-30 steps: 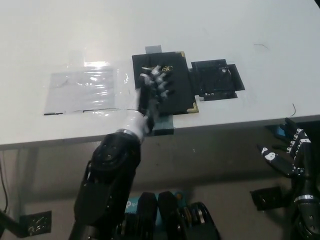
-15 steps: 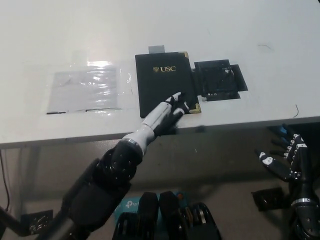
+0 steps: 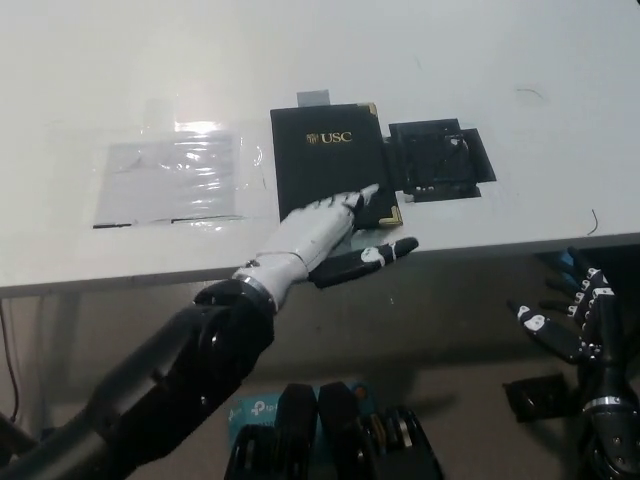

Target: The robot uses its left hand to push the cover of the diary kept in the middle of the desk towards the right to close it

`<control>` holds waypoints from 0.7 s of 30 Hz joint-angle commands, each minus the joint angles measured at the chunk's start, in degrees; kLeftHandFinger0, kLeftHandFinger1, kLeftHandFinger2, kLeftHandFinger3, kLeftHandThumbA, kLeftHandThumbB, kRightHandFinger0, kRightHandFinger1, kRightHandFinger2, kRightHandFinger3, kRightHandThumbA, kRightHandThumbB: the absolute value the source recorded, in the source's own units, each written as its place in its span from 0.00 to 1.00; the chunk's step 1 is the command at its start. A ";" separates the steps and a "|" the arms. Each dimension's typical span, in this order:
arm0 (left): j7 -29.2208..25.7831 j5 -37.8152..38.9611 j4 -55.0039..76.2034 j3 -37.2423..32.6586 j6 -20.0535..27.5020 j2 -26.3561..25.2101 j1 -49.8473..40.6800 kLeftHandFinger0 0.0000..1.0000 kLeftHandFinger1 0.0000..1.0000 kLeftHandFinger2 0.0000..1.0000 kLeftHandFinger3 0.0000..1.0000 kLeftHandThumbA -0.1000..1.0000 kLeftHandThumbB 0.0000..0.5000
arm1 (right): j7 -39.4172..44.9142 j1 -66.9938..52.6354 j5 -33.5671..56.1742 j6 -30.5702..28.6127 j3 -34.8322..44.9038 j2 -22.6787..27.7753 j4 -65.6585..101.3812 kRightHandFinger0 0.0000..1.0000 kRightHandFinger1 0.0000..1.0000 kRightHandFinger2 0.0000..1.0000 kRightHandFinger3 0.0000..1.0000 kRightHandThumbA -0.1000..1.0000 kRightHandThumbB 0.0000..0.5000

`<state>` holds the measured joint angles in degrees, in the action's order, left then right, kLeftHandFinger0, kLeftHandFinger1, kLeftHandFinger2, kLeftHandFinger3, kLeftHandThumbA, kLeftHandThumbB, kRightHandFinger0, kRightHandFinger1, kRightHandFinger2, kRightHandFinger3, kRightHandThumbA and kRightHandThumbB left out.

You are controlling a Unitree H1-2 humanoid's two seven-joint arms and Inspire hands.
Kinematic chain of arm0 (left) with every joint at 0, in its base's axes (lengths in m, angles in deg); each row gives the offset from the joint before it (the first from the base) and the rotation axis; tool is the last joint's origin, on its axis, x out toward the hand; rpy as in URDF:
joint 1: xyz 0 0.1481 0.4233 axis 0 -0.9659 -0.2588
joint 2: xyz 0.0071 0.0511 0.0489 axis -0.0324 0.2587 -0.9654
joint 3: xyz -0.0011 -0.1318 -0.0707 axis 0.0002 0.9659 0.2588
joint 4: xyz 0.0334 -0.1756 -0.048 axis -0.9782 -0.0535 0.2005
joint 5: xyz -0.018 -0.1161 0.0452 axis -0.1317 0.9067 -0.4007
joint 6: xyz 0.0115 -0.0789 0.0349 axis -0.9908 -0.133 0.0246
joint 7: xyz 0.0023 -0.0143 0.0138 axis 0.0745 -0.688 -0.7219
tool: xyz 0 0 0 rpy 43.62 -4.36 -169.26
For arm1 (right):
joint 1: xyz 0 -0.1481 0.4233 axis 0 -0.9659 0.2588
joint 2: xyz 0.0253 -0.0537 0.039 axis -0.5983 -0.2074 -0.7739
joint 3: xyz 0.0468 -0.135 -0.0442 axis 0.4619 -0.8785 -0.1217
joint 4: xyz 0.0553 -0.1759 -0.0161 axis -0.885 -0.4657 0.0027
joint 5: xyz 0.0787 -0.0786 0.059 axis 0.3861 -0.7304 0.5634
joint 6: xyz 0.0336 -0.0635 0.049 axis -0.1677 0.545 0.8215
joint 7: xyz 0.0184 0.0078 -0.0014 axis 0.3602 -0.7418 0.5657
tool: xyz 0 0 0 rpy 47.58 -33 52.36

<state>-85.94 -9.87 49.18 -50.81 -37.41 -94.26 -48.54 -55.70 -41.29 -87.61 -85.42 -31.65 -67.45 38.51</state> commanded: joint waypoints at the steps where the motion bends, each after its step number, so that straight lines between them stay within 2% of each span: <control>1: 0.73 -9.43 26.11 6.20 3.52 -3.11 -1.32 1.00 1.00 1.00 1.00 1.00 0.68 | 0.42 1.57 0.49 -1.44 0.20 0.82 2.74 0.56 0.74 0.85 0.91 0.87 0.12; 2: 0.86 -9.50 26.19 6.29 3.48 -3.06 -1.37 1.00 1.00 1.00 1.00 1.00 0.69 | 0.42 1.58 0.49 -1.44 0.20 0.83 2.73 0.56 0.74 0.85 0.91 0.87 0.12; 3: 1.63 -7.94 30.63 7.86 1.65 -3.11 -3.00 1.00 1.00 1.00 1.00 1.00 0.74 | 0.28 1.84 0.28 -1.33 0.16 0.85 2.45 0.57 0.75 0.85 0.91 0.88 0.10; 4: 2.26 -5.73 34.96 9.61 0.50 -3.58 -4.96 1.00 1.00 1.00 1.00 1.00 0.75 | 0.04 2.00 -0.04 -0.99 0.09 0.78 2.44 0.57 0.75 0.85 0.91 0.88 0.10; 5: 2.48 -5.81 35.03 9.78 0.49 -3.49 -5.04 1.00 1.00 1.00 1.00 1.00 0.95 | 0.03 2.03 -0.04 -1.00 0.09 0.77 2.40 0.57 0.75 0.85 0.91 0.88 0.10; 6: 0.65 -2.44 41.50 13.27 0.26 -3.84 -10.47 1.00 1.00 1.00 1.00 1.00 0.75 | -0.03 1.97 0.37 -0.01 0.37 0.50 2.98 0.58 0.75 0.85 0.91 0.88 0.12; 7: -0.34 -1.14 43.67 14.98 0.75 -4.13 -13.36 1.00 1.00 1.00 1.00 1.00 0.72 | -0.07 2.06 0.24 0.08 0.34 0.56 2.97 0.59 0.75 0.85 0.91 0.88 0.13; 10: -6.01 6.70 42.67 22.32 9.63 -5.83 -26.55 1.00 1.00 1.00 1.00 1.00 0.48 | -0.08 2.25 -1.17 -0.48 -0.31 1.31 2.56 0.57 0.74 0.84 0.91 0.91 0.10; 12: -6.59 10.47 41.10 26.17 11.16 -4.67 -31.33 1.00 1.00 1.00 1.00 1.00 0.51 | 0.02 2.31 -1.35 -0.38 -0.46 1.43 2.61 0.55 0.73 0.83 0.91 0.92 0.10; 13: -7.29 16.22 38.65 30.38 12.94 -2.96 -36.70 1.00 1.00 1.00 1.00 1.00 0.54 | -0.20 2.42 -1.26 -0.29 -0.33 1.26 2.47 0.54 0.72 0.82 0.89 0.92 0.12; 17: -5.64 22.56 29.36 38.50 20.07 -0.77 -44.47 1.00 1.00 1.00 1.00 1.00 0.45 | -0.34 2.22 -1.57 -0.69 -0.50 1.29 2.48 0.54 0.71 0.80 0.88 0.92 0.12; 18: -4.97 22.82 29.02 39.13 20.41 -0.29 -44.65 1.00 1.00 1.00 1.00 1.00 0.45 | -0.35 2.18 -1.54 -0.74 -0.47 1.31 2.46 0.54 0.71 0.80 0.88 0.92 0.12; 19: -4.54 23.98 24.75 41.23 21.31 0.31 -46.23 1.00 1.00 1.00 1.00 1.00 0.50 | -0.29 2.13 -1.14 -0.13 -0.29 1.11 2.78 0.55 0.72 0.82 0.88 0.92 0.13; 21: -4.49 24.19 21.81 42.22 22.54 0.42 -47.01 1.00 1.00 1.00 1.00 1.00 0.49 | -0.22 2.09 -1.18 0.05 -0.35 1.13 2.92 0.55 0.73 0.82 0.89 0.92 0.13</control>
